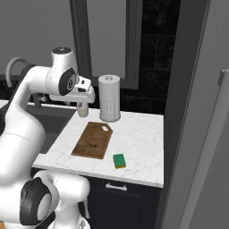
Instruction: Pick up the sponge from the counter and clean the cutting board by briefly scrubbing or pressing down on the cutting board. Once finished, release the sponge.
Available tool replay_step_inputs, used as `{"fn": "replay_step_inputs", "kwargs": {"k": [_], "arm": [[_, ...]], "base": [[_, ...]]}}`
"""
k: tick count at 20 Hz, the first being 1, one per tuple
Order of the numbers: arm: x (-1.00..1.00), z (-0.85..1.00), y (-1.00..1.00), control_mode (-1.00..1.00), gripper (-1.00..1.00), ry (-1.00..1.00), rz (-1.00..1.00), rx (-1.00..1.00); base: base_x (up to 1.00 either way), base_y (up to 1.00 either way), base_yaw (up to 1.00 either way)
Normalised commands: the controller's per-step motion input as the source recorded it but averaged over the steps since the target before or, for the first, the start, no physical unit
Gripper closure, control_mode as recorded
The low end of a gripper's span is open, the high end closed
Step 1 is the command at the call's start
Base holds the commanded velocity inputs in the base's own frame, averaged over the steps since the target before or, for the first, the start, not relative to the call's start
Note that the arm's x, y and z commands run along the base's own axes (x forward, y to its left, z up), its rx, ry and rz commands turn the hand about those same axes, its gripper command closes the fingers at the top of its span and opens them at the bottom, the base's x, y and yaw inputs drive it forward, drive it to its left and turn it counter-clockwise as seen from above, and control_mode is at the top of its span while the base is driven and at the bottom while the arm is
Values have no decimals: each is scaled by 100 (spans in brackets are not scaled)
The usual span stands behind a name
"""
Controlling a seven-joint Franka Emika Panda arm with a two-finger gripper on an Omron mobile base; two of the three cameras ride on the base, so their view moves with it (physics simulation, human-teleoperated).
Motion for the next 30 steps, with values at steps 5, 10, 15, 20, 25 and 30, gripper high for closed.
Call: {"fn": "replay_step_inputs", "kwargs": {"k": [5, 10, 15, 20, 25, 30], "arm": [[-19, -18, -21, -100, -100, 0, 0, 0], [-19, -41, -38, -100, -100, 1, 0, 0], [-8, -41, -28, -100, -100, 6, 0, -2], [-23, -28, -31, -100, -100, 1, 1, -6], [-1, -14, -35, -100, -100, 0, 5, 0], [-3, -44, -50, -100, -100, 1, 2, -1]], "base": [[0, 0, 0], [0, 0, 0], [0, 0, 0], [0, 0, 0], [0, 0, 0], [0, 0, 0]]}}
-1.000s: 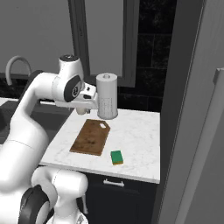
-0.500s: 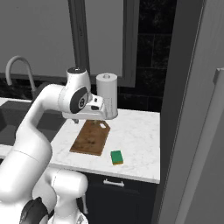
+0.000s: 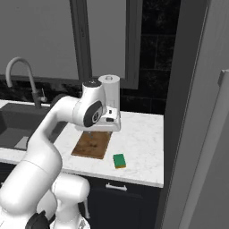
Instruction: Pick up the sponge from the counter and clean the cutting board by briefly scrubbing or pressing down on the cutting board. Once finished, release the sponge.
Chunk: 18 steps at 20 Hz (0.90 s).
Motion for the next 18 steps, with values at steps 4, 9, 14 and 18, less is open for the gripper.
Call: {"fn": "replay_step_inputs", "kwargs": {"k": [4, 9, 14, 18], "arm": [[-5, -56, -16, -100, -100, 5, 5, -2], [-1, -58, 0, -100, -100, 12, 5, -3], [0, -48, -13, -100, -100, 5, 1, -1], [8, -22, -28, -100, -100, -2, 0, 0]], "base": [[0, 0, 0], [0, 0, 0], [0, 0, 0], [0, 0, 0]]}}
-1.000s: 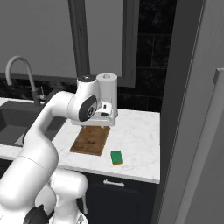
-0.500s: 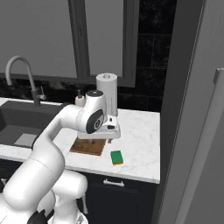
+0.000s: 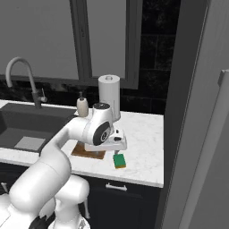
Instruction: Pick up the sponge from the counter and clean the cutting board by briefly scrubbing or pressing down on the cutting board. Once finished, release the sponge.
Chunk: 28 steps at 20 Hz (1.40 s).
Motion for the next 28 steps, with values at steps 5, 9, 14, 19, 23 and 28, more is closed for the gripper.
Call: {"fn": "replay_step_inputs", "kwargs": {"k": [5, 9, 14, 19, 23, 28], "arm": [[27, -31, -28, -100, -100, 0, -2, 0], [33, -38, -23, -100, -100, 0, -1, 0], [23, -25, -15, -100, -100, 0, 0, 0], [4, -21, 0, -100, -100, 0, 0, 0], [2, -26, 0, -100, -100, 0, 0, 0], [2, -21, 0, -100, -100, 0, 0, 0]], "base": [[0, 0, 0], [0, 0, 0], [0, 0, 0], [0, 0, 0], [0, 0, 0], [0, 0, 0]]}}
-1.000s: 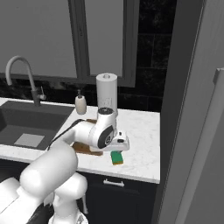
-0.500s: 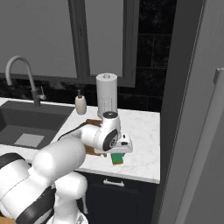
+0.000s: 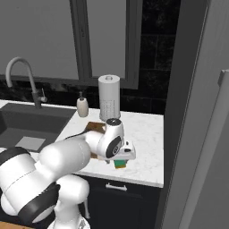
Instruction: Pick up the sponge from the counter and clean the cutting board by briefly scrubbing or pressing down on the cutting board. Once finished, release the sponge.
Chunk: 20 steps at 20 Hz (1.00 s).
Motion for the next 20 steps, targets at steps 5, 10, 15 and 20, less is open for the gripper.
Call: {"fn": "replay_step_inputs", "kwargs": {"k": [5, 10, 15, 20], "arm": [[9, -13, 0, -100, -100, 0, 0, 0], [12, -9, -3, -100, -100, 0, 0, 0], [12, -1, -5, -100, -100, 0, 0, 0], [10, -1, 0, -100, -100, 0, 1, 0]], "base": [[0, 0, 0], [0, 0, 0], [0, 0, 0], [0, 0, 0]]}}
